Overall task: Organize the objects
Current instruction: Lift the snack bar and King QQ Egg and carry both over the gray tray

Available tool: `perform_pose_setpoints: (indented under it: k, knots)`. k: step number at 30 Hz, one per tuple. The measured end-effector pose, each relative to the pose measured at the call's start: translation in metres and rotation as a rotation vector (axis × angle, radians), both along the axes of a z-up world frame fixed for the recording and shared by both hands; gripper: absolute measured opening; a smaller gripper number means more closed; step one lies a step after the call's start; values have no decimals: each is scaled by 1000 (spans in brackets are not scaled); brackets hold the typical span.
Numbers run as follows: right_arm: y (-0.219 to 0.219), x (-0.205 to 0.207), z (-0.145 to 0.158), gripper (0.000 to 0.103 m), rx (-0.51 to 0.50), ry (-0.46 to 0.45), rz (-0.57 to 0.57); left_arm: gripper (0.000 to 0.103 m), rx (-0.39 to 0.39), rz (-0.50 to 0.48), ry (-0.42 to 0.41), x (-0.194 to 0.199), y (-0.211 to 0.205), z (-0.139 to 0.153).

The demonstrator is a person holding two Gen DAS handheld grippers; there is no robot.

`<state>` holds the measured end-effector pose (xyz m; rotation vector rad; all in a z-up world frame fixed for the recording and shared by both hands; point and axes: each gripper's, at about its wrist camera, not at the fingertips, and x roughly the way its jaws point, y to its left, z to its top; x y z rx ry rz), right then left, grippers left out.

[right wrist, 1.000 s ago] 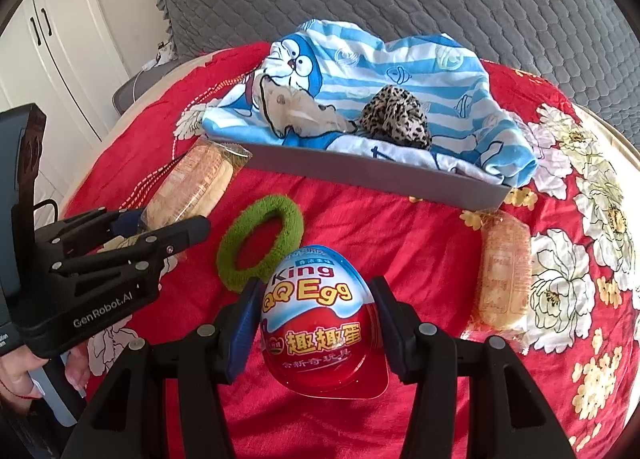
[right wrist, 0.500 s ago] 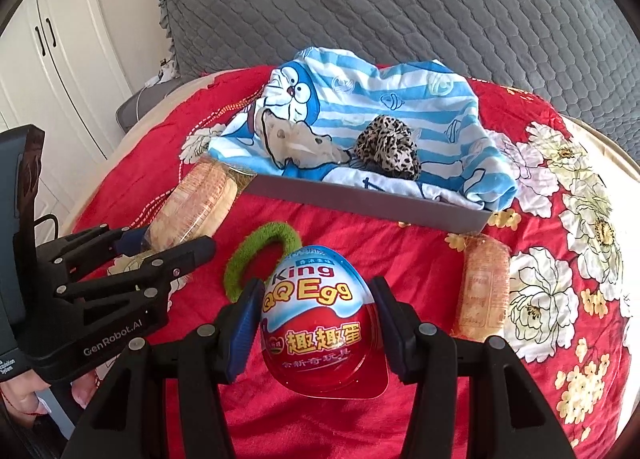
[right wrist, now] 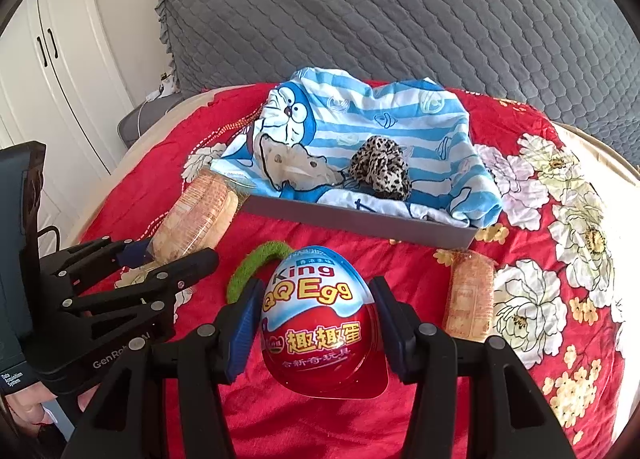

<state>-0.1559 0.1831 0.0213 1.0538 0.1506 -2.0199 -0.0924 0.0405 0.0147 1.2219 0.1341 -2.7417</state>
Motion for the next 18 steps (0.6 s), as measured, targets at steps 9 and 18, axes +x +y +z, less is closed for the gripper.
perform_pose_setpoints:
  k: [9,18]
  knots:
    - [5,-4,11,54,-26,23,-21,41,-2,0,17,-6,6,9]
    - [9,-12,25,54,-60,65,-33,41,-3,4,40,-12,7,20]
